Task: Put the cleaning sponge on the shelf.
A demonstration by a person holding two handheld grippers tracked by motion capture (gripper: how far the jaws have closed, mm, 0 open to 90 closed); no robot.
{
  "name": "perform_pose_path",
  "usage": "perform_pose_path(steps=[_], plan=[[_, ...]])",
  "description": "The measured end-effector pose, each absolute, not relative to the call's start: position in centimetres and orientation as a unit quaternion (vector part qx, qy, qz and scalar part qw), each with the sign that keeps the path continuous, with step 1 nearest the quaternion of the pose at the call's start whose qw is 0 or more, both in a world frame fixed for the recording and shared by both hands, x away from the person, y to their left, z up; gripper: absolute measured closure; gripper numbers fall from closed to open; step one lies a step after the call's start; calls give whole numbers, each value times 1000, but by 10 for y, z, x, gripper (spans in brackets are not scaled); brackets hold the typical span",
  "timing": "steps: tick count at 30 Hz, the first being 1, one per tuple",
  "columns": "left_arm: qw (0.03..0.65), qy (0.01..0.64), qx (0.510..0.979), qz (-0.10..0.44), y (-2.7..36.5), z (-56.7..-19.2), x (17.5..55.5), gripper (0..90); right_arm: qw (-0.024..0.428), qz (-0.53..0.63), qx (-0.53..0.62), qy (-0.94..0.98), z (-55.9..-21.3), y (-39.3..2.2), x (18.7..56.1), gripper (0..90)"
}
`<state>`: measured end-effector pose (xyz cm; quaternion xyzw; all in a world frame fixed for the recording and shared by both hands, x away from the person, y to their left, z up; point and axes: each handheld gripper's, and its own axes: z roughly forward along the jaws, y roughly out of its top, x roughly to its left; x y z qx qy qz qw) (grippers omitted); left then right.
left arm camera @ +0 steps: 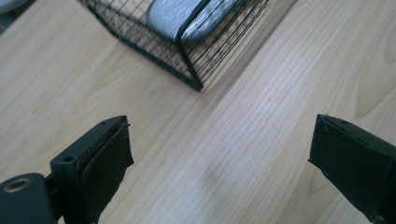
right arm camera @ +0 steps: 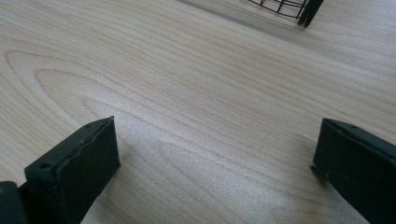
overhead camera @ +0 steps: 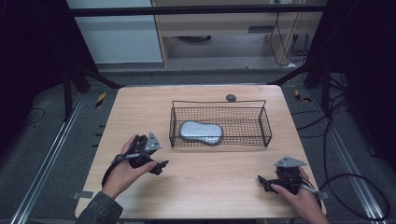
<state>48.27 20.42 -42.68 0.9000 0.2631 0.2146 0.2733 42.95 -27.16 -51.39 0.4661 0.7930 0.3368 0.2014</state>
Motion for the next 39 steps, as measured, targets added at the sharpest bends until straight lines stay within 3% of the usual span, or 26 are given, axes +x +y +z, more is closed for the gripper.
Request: perform_pose_path(steps=[20,39], plan=[[264,336,880,208,244,-469,513,53,201,337,466,793,-514,-272,430,4],[277,373,862,202,254,-485,539,43,201,337,466,793,-514,-272,430,4]])
